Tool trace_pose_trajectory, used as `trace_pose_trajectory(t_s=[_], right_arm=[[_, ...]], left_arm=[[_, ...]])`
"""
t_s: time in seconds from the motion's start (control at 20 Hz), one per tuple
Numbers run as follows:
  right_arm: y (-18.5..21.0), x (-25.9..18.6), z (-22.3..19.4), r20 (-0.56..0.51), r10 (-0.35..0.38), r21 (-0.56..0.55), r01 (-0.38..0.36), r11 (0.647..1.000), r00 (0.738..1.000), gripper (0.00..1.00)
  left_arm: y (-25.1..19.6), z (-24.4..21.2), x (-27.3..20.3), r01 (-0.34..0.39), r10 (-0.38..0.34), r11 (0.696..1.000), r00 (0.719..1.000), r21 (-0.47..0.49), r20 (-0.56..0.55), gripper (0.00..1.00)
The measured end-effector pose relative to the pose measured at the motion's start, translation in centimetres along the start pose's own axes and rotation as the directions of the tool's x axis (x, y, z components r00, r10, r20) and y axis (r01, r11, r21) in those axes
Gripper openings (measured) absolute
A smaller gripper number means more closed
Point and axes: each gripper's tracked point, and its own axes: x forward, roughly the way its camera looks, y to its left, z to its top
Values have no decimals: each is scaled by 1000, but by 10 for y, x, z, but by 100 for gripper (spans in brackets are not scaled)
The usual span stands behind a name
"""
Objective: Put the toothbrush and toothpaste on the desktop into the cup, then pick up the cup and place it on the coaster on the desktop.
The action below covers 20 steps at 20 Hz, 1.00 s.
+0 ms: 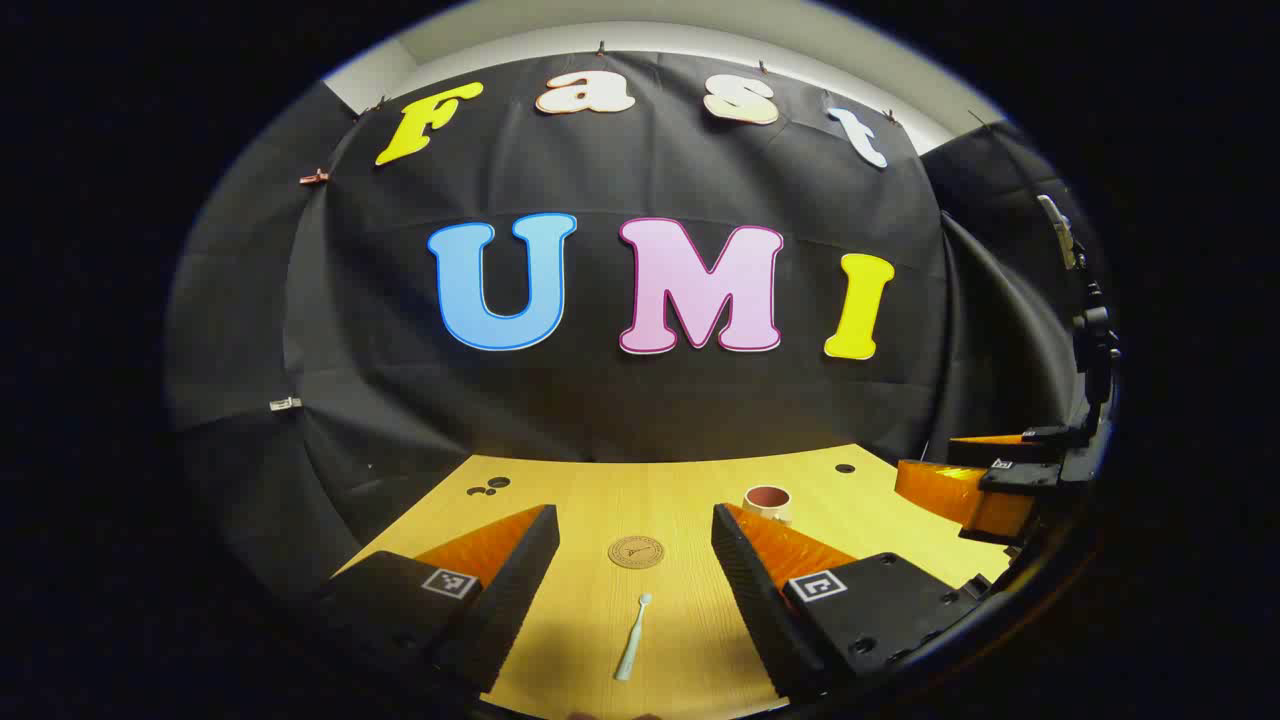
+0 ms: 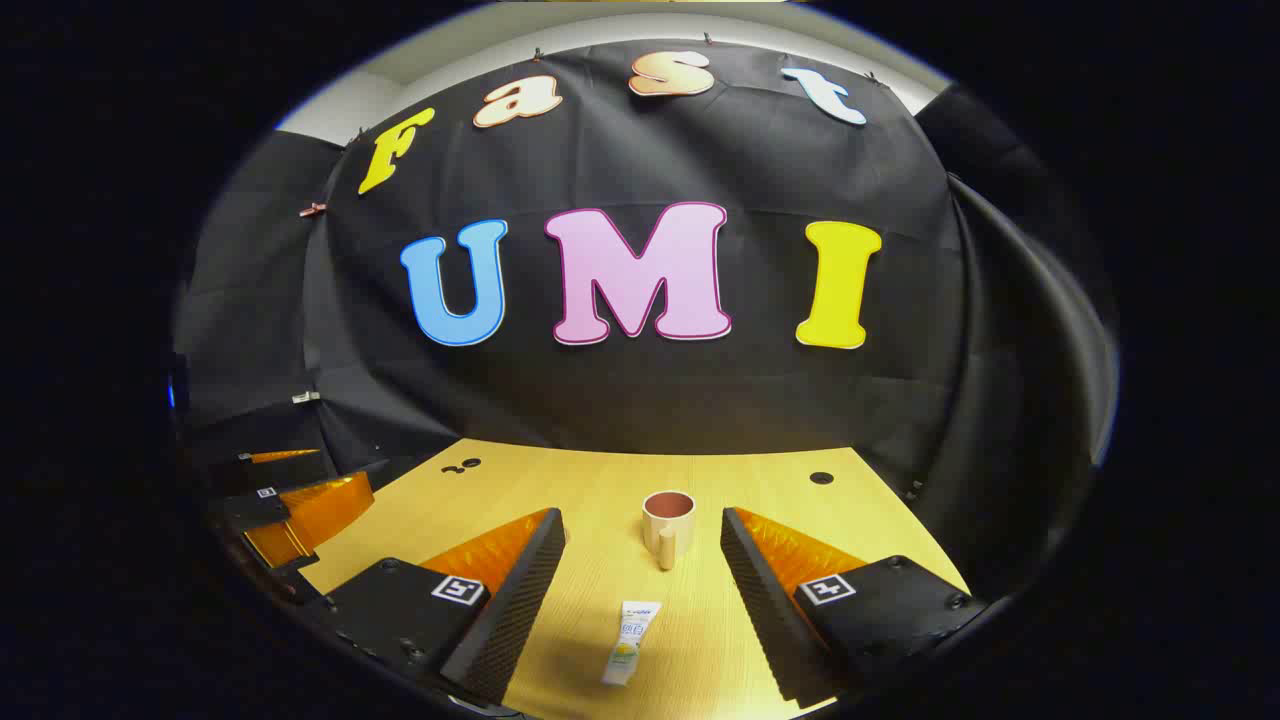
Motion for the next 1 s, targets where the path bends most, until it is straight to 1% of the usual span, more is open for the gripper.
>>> trace_pose_trajectory(t_s=[0.15,1.0], right_arm=[[0,2,2,6,-1,-9,1,1000,1000,97],[-4,8,-25,-94,14,32,-11,999,995,97]], left_arm=[[-1,-2,2,1,-1,1000,1000,0,-8,97],[-5,-21,1,-6,7,1000,999,10,-52,97]])
